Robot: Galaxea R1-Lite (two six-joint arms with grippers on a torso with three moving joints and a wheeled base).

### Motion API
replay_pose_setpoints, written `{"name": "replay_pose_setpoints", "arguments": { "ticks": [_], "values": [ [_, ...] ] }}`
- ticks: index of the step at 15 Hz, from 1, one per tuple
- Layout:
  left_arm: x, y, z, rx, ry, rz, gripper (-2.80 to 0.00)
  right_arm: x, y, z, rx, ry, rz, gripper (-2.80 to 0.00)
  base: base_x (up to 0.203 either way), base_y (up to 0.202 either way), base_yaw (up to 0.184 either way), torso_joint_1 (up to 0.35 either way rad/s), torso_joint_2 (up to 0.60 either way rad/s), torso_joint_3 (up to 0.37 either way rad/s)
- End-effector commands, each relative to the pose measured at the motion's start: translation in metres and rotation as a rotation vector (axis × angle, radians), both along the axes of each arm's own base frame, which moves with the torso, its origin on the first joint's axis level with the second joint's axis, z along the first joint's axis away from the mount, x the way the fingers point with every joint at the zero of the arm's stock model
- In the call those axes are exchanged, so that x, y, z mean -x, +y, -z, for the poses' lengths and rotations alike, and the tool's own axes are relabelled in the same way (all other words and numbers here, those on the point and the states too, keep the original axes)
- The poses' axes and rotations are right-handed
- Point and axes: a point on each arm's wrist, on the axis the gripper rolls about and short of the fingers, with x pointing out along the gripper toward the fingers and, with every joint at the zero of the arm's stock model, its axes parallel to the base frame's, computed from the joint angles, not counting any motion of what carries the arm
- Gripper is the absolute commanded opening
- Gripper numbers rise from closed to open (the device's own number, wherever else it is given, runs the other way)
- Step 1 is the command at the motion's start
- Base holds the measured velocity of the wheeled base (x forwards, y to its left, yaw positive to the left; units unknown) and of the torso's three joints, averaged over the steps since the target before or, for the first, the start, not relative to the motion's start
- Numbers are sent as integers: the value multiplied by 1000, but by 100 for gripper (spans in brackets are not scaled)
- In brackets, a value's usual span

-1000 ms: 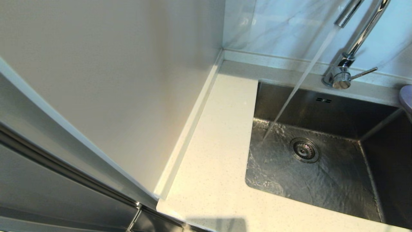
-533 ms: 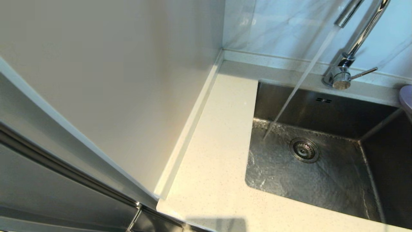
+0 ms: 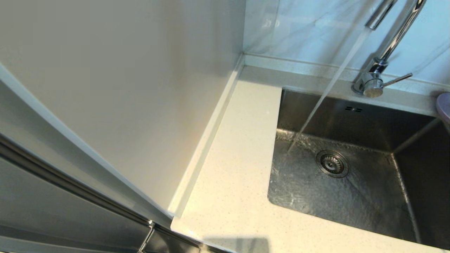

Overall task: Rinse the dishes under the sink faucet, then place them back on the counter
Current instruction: Place the bowl on the table

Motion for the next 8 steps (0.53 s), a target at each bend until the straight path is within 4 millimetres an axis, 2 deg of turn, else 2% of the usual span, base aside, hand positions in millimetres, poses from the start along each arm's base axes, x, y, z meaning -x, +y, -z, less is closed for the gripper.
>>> {"name": "replay_pose_setpoints", "arguments": {
  "ticks": [1,5,8],
  "values": [
    [0,0,0,0,0,0,-280,-7,-15,18,-36,33,10,-280,0,0,0,0,0,0],
    [0,0,0,0,0,0,-280,0,-26,22,-42,42,42,-280,0,0,0,0,0,0],
    [0,0,0,2,0,0,-280,7,-21,19,-62,59,50,-280,0,0,0,0,0,0]
  ]
}}
